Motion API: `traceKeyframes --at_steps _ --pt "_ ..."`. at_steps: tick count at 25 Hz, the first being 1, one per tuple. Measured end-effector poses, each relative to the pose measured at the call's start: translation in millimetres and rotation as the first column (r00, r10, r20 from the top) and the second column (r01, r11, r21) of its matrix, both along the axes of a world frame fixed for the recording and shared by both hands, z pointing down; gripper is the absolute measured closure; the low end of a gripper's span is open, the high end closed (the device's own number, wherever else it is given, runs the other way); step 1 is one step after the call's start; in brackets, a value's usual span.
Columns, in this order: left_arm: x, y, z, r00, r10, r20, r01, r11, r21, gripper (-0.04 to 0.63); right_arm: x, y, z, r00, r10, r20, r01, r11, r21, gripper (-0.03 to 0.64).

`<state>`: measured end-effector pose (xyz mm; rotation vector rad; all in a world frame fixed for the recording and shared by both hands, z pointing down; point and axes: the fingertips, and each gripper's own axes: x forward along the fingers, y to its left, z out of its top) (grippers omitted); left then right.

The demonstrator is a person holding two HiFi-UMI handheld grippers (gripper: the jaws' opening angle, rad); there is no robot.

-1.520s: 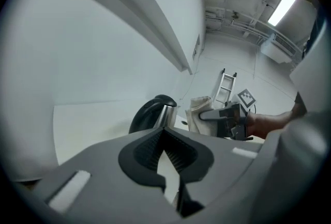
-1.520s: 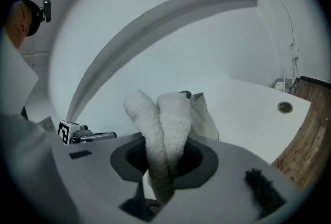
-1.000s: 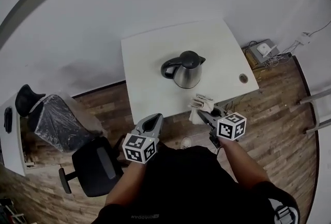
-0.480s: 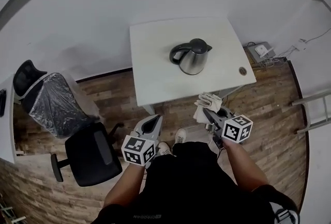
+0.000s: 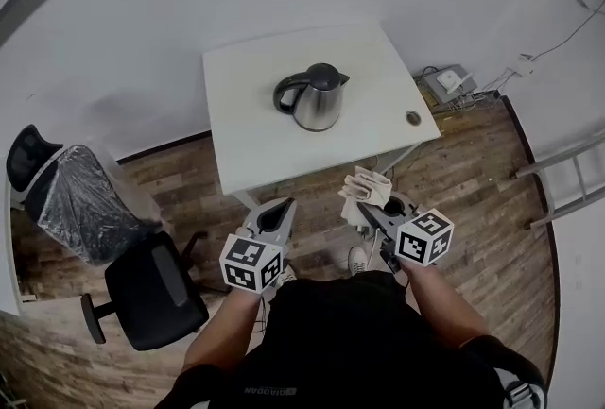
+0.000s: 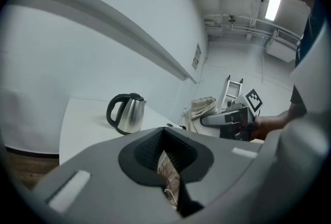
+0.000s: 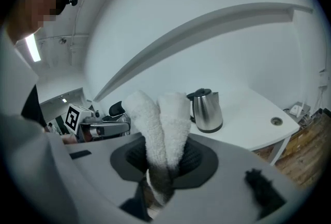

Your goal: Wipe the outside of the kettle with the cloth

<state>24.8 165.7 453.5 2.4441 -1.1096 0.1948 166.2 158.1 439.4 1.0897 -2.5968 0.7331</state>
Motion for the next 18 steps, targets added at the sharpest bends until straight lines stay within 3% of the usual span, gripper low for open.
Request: traceKeyframes --at_steps 6,12,15,18 --pt "79 4 -12 0.991 -0.134 0.016 0.133 0.991 0.025 0.588 63 -17 -9 0.988 -0.135 0.075 0.134 0.991 0.019 0.520" --pt "135 8 -5 0.960 -0.278 0.023 0.278 0.961 0.009 0.588 114 -23 2 0.970 -0.224 0.091 0.223 0.975 0.022 0.520" --pt "146 10 -5 0.953 -0.298 0.043 0.298 0.954 0.008 0.588 125 -22 11 0.965 -0.253 0.070 0.253 0.967 0.018 0.520" --pt "144 11 -6 0.960 -0.270 0.079 0.271 0.963 -0.003 0.589 127 -19 5 0.966 -0.244 0.087 0.242 0.970 0.031 0.520"
